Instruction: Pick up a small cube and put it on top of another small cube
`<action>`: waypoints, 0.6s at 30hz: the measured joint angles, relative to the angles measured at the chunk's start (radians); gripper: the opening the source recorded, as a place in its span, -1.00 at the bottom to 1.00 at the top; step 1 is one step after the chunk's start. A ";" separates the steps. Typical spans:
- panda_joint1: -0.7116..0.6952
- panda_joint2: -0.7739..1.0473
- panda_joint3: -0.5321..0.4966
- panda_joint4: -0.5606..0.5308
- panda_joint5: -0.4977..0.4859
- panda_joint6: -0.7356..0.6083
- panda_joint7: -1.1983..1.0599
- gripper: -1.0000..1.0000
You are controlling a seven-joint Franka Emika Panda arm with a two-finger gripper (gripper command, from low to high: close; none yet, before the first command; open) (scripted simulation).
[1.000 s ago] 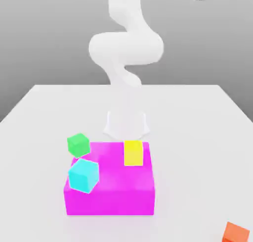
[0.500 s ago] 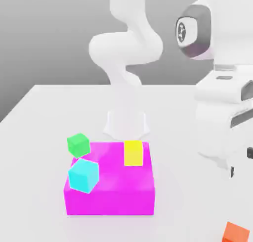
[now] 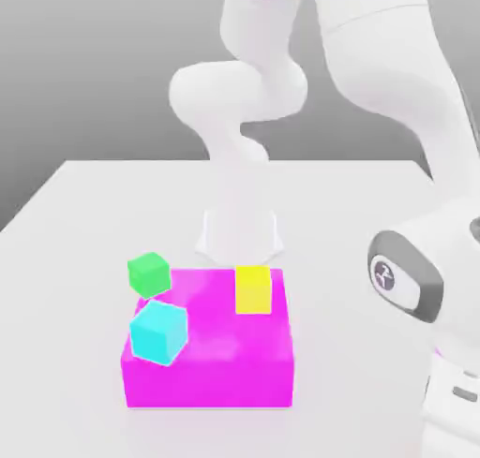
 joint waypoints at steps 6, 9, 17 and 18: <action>-0.010 -0.080 0.014 -0.019 0.016 -0.063 -0.012 -1.00; -0.043 -0.188 -0.006 -0.067 0.057 -0.119 0.022 -1.00; -0.185 -0.479 -0.160 -0.255 0.123 -0.219 0.288 -1.00; -0.210 -0.516 -0.177 -0.279 0.122 -0.232 0.328 -1.00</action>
